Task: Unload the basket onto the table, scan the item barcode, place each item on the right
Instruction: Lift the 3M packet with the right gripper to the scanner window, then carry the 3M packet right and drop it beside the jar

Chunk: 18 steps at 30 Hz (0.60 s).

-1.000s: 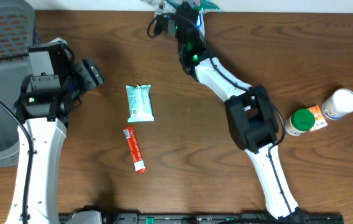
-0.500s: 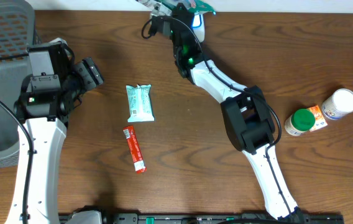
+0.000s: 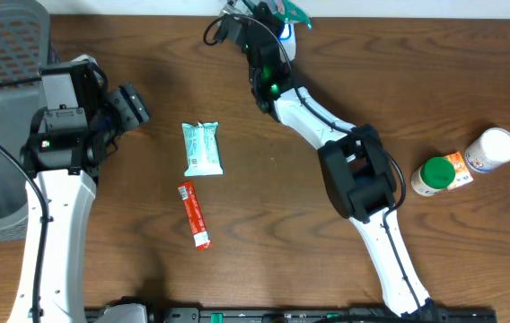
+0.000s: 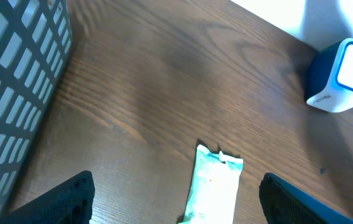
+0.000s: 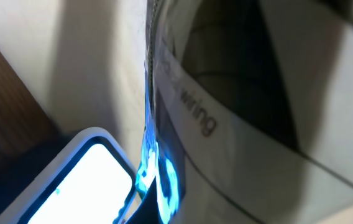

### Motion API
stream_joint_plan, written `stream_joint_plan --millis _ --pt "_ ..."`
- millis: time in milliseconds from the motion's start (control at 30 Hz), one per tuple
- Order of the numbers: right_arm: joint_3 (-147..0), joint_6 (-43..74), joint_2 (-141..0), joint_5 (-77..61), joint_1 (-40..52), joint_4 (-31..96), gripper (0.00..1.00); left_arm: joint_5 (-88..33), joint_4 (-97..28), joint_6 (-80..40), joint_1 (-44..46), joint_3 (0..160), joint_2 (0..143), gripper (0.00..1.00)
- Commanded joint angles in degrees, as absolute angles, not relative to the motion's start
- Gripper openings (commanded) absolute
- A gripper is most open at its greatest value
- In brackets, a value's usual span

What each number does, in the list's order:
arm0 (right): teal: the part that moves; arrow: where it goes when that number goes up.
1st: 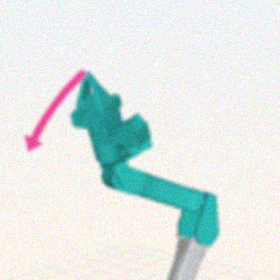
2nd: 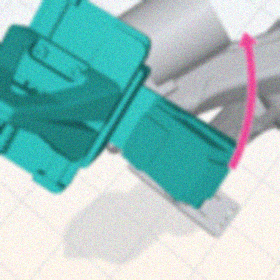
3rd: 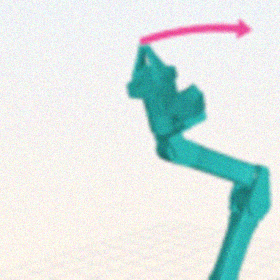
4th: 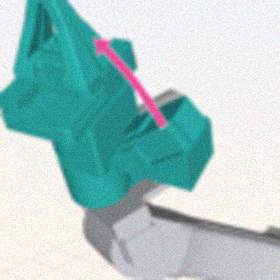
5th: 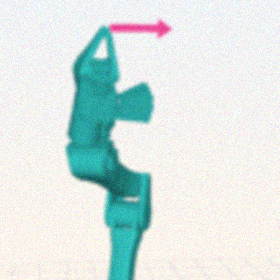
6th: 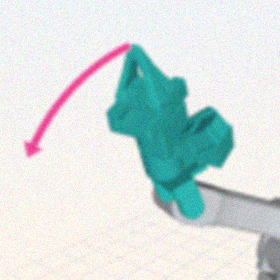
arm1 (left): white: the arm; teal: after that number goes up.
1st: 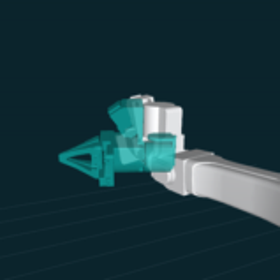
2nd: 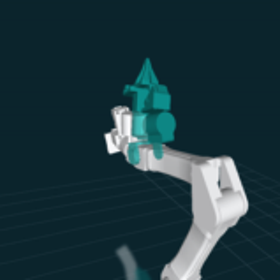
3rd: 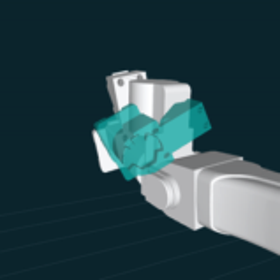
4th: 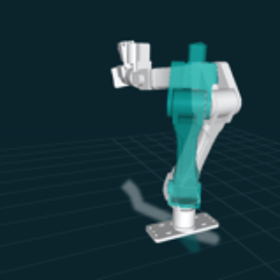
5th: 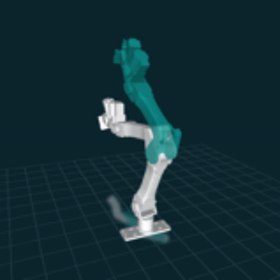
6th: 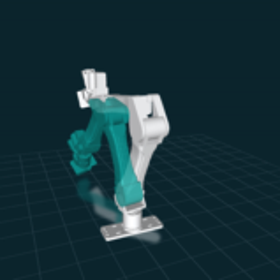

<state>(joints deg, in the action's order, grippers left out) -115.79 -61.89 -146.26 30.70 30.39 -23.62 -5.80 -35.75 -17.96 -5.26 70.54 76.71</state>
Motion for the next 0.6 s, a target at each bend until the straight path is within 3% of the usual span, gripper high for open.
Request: stream_joint_plan --millis 0,567 --pt "-116.9 -54.1 -146.2 34.7 31.8 -22.0 0.01 -5.3 -35.7 -17.4 -5.5 71.1 77.1 0.84" --pt "-116.9 -40.7 -145.9 35.7 32.4 -16.3 0.01 -5.3 -35.7 -17.4 -5.5 71.1 77.1 0.84"
